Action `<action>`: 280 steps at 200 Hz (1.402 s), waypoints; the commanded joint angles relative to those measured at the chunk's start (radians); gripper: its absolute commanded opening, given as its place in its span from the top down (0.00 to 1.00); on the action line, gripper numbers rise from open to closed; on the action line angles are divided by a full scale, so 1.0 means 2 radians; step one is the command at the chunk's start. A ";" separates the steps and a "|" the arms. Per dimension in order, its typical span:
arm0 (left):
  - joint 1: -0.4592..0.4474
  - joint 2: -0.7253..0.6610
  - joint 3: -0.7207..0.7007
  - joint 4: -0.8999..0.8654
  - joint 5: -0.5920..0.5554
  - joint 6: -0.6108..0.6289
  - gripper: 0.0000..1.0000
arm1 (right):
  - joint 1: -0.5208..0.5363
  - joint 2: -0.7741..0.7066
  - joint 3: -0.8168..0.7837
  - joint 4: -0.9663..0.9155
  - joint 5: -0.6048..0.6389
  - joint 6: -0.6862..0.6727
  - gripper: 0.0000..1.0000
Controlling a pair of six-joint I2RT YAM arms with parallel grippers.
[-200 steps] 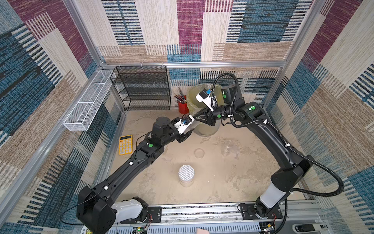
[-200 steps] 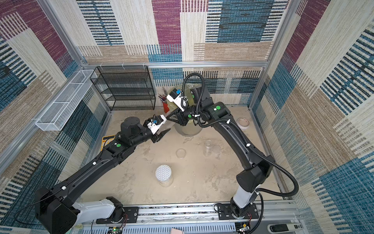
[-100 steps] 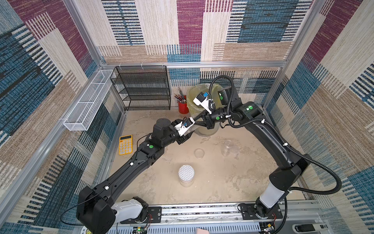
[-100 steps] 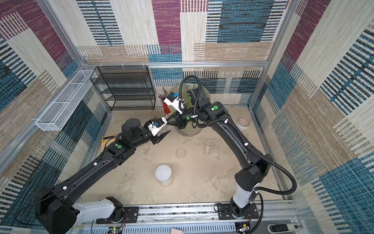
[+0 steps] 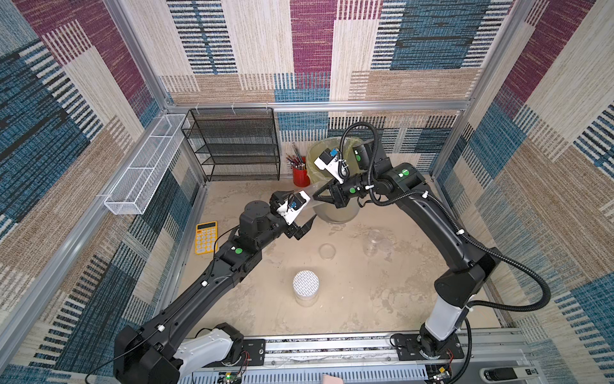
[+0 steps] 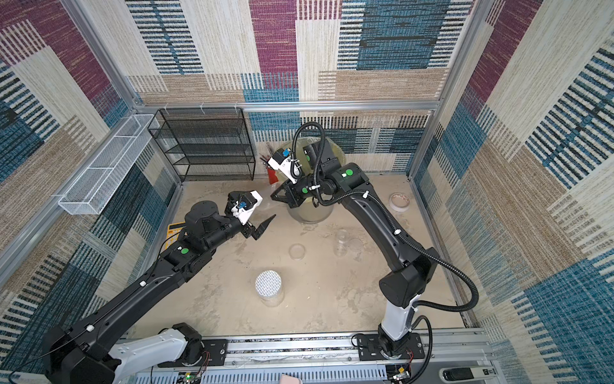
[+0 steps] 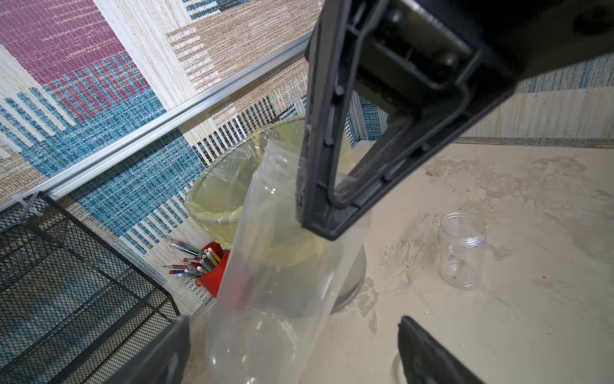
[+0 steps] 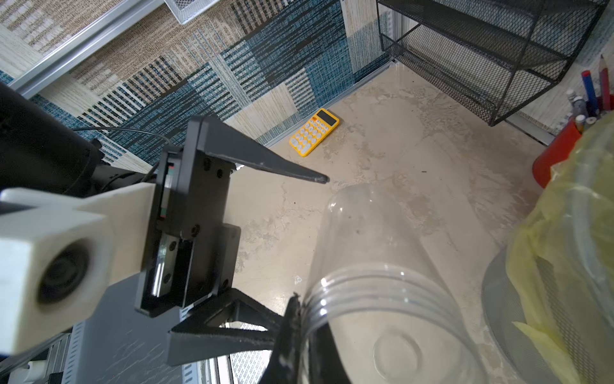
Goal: Empty moldy rice from jars
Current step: Place the jar at the center of the board.
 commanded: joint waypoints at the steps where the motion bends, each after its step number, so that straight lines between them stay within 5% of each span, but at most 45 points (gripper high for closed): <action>1: 0.001 -0.016 -0.011 -0.002 -0.001 -0.017 0.01 | 0.000 0.003 0.004 0.006 0.004 0.005 1.00; 54: 0.001 -0.092 -0.030 -0.049 -0.033 -0.066 0.01 | 0.001 0.025 0.020 -0.010 0.018 0.018 1.00; 199: 0.001 -0.159 -0.007 -0.226 -0.149 -0.320 0.01 | 0.077 0.153 0.072 -0.110 0.211 0.061 1.00; 280: 0.001 -0.177 0.000 -0.286 -0.161 -0.361 0.01 | 0.087 0.195 0.046 -0.127 0.243 0.070 1.00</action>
